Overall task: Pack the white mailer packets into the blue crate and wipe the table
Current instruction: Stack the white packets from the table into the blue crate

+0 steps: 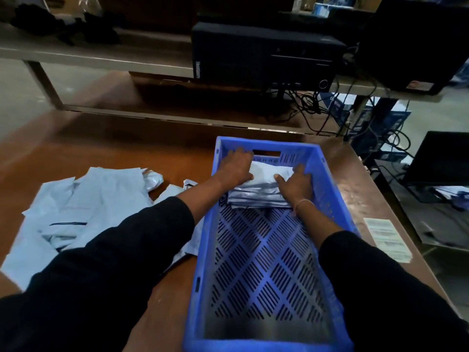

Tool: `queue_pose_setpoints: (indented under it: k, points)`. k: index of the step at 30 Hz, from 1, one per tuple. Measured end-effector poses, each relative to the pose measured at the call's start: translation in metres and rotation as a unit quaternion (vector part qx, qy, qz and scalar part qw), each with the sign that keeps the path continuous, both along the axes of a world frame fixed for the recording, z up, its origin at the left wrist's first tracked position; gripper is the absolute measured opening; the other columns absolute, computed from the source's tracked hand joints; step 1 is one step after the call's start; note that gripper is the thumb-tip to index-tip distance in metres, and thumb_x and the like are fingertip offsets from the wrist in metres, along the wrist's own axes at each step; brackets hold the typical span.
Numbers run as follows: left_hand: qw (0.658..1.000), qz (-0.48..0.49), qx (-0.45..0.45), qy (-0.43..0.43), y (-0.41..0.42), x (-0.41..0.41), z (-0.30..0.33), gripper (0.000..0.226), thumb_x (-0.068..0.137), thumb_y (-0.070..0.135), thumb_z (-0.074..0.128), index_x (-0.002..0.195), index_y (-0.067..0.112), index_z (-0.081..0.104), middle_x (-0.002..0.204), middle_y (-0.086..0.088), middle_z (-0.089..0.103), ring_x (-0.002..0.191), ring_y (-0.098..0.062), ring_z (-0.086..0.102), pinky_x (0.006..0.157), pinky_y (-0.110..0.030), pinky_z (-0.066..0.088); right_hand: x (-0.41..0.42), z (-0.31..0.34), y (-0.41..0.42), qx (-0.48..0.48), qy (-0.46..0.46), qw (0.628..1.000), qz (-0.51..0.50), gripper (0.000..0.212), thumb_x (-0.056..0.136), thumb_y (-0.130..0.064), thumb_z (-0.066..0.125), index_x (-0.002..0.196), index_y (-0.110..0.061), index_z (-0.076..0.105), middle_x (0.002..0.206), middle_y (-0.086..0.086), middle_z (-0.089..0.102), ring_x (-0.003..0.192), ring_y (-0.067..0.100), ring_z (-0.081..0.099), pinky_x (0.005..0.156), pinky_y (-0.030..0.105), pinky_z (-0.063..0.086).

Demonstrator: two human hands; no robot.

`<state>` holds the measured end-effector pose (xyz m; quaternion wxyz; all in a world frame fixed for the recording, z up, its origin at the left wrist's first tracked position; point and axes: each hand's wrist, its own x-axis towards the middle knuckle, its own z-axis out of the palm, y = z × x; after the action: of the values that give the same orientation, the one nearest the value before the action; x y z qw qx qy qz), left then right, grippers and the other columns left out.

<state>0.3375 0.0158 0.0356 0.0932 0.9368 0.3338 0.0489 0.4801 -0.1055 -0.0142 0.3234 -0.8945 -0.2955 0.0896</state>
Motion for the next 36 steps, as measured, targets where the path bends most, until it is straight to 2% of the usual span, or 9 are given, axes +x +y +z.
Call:
queue_pose_setpoints:
  k: [4,6,12,18,21,24,30,33,36]
  points:
    - [0.992,-0.073,-0.038,0.095,-0.002,0.005,-0.009,0.053,0.095,0.03,0.07,0.142,0.012,0.053,0.142,-0.018,0.048,0.13,-0.037,0.051,0.105,-0.048,0.048,0.002,-0.006,-0.006,-0.095,-0.253,0.96,0.066,0.048,0.095,-0.045,0.055,0.136,-0.02,0.052,0.148,0.021,0.037,0.127,0.044,0.042,0.097,0.049,0.043]
    - [0.986,-0.076,-0.049,0.138,-0.003,0.006,-0.011,0.059,0.098,0.032,0.066,0.15,0.013,0.045,0.148,-0.017,0.042,0.138,-0.036,0.043,0.111,-0.047,0.043,0.006,-0.01,-0.005,-0.095,-0.289,0.945,0.12,0.036,0.098,-0.031,0.053,0.132,-0.019,0.058,0.141,0.018,0.046,0.121,0.043,0.047,0.092,0.047,0.046]
    - [0.973,-0.089,-0.069,0.204,-0.005,0.007,-0.01,0.086,0.1,0.039,0.063,0.164,0.014,0.012,0.167,-0.015,0.019,0.154,-0.033,0.019,0.121,-0.044,0.028,0.019,-0.025,-0.008,-0.094,-0.13,0.971,0.176,0.058,0.096,-0.004,0.05,0.151,-0.021,0.041,0.145,0.018,0.04,0.122,0.039,0.051,0.098,0.035,0.044]
    - [0.971,-0.085,-0.074,0.213,-0.009,0.003,-0.002,0.084,0.098,0.047,0.063,0.162,0.014,0.019,0.165,-0.018,0.024,0.149,-0.037,0.031,0.116,-0.05,0.037,0.017,-0.02,-0.012,-0.113,-0.097,0.971,0.188,0.074,0.093,0.0,0.053,0.157,-0.025,0.026,0.147,0.018,0.036,0.129,0.037,0.047,0.101,0.029,0.04]
    - [0.98,-0.096,-0.07,0.16,-0.015,-0.005,0.005,0.075,0.098,0.042,0.064,0.159,0.015,0.029,0.161,-0.015,0.032,0.145,-0.035,0.037,0.115,-0.047,0.039,0.008,-0.01,-0.014,-0.09,-0.105,0.973,0.182,0.075,0.091,0.002,0.052,0.156,-0.027,0.029,0.158,0.014,0.026,0.136,0.034,0.043,0.105,0.03,0.04]
    - [0.989,-0.111,-0.082,0.05,-0.021,-0.026,0.015,0.071,0.099,0.035,0.064,0.159,0.017,0.031,0.162,-0.011,0.033,0.147,-0.031,0.036,0.118,-0.044,0.036,-0.007,0.005,-0.016,-0.048,-0.123,0.973,0.19,0.072,0.088,0.007,0.051,0.152,-0.023,0.039,0.153,0.011,0.033,0.123,0.03,0.052,0.094,0.03,0.044]
    - [0.958,-0.054,-0.109,-0.259,-0.013,-0.097,0.024,0.044,0.095,0.022,0.07,0.137,0.015,0.062,0.138,-0.006,0.063,0.12,-0.021,0.06,0.099,-0.025,0.043,-0.054,0.048,-0.011,0.117,-0.16,0.96,0.199,0.028,0.09,-0.005,0.062,0.115,-0.01,0.072,0.115,0.011,0.068,0.102,0.027,0.065,0.091,0.037,0.053]
    - [0.925,0.008,-0.164,-0.343,0.008,-0.143,0.013,0.031,0.092,0.01,0.069,0.123,0.008,0.069,0.115,-0.009,0.072,0.1,-0.016,0.067,0.09,-0.028,0.053,-0.092,0.074,0.001,0.167,-0.142,0.953,0.209,0.017,0.088,-0.012,0.067,0.102,-0.011,0.076,0.102,0.005,0.074,0.091,0.016,0.068,0.085,0.023,0.052]
    - [0.91,0.085,-0.199,-0.355,0.019,-0.188,0.003,0.024,0.095,0.008,0.067,0.118,0.007,0.071,0.106,-0.004,0.071,0.1,-0.013,0.067,0.087,-0.024,0.053,-0.135,0.097,0.019,0.181,-0.126,0.945,0.242,0.011,0.084,-0.012,0.069,0.091,-0.014,0.076,0.084,-0.005,0.072,0.076,0.007,0.065,0.074,0.01,0.047]
